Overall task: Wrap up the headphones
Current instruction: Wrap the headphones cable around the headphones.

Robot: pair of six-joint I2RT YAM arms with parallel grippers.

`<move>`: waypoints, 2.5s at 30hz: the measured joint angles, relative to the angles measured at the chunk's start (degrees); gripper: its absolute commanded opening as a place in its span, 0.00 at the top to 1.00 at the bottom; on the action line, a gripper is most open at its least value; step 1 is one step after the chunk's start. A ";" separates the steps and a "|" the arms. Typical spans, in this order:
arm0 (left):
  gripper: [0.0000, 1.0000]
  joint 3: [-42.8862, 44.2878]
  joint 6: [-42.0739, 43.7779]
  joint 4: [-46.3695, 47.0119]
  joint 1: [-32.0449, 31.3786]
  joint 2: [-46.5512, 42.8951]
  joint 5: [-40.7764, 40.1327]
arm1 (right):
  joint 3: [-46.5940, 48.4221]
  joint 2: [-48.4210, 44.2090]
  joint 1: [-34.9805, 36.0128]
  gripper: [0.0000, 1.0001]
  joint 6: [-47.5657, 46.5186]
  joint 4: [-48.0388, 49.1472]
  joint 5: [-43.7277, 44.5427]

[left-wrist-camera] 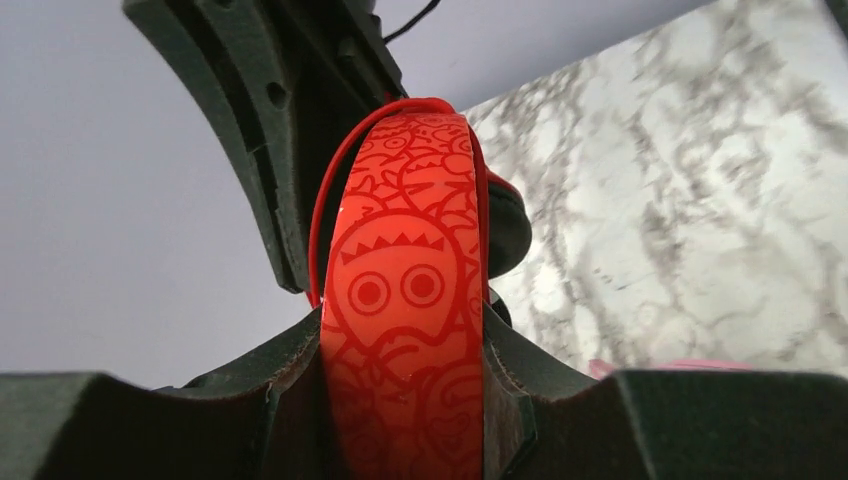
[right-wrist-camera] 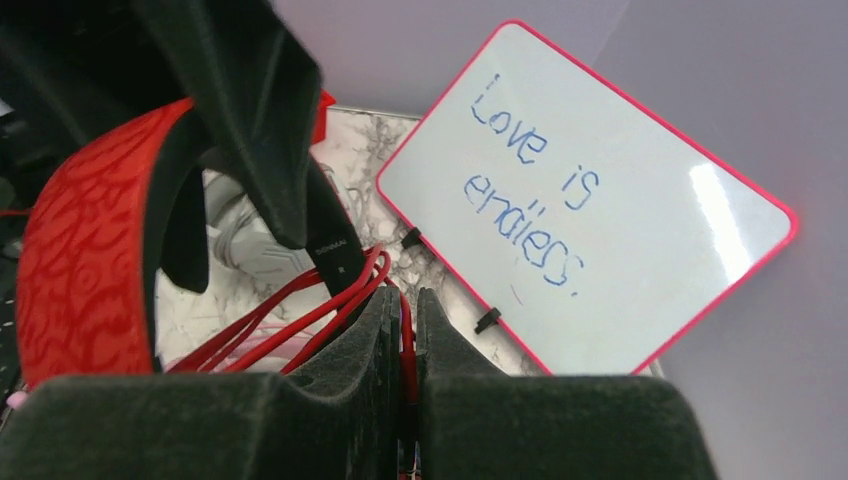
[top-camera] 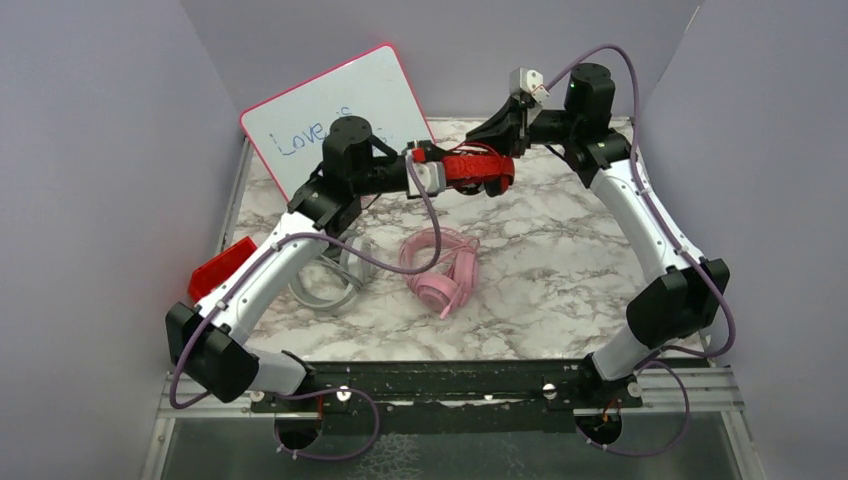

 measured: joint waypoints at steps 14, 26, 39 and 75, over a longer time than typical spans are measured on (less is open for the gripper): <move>1.00 -10.14 20.44 0.46 -12.98 -4.74 -25.42 | 2.86 -2.23 3.96 0.99 -2.21 -11.76 17.20; 1.00 -12.68 24.13 4.92 -13.94 -4.85 -31.69 | 3.08 -5.38 6.19 0.99 4.81 -18.80 22.14; 1.00 -12.39 24.90 5.75 -14.27 -3.13 -31.93 | 7.98 -4.39 8.09 0.99 20.94 -27.04 27.26; 1.00 -12.02 22.67 3.63 -13.49 -1.27 -37.07 | 10.67 -11.54 9.51 0.32 30.25 -36.24 52.83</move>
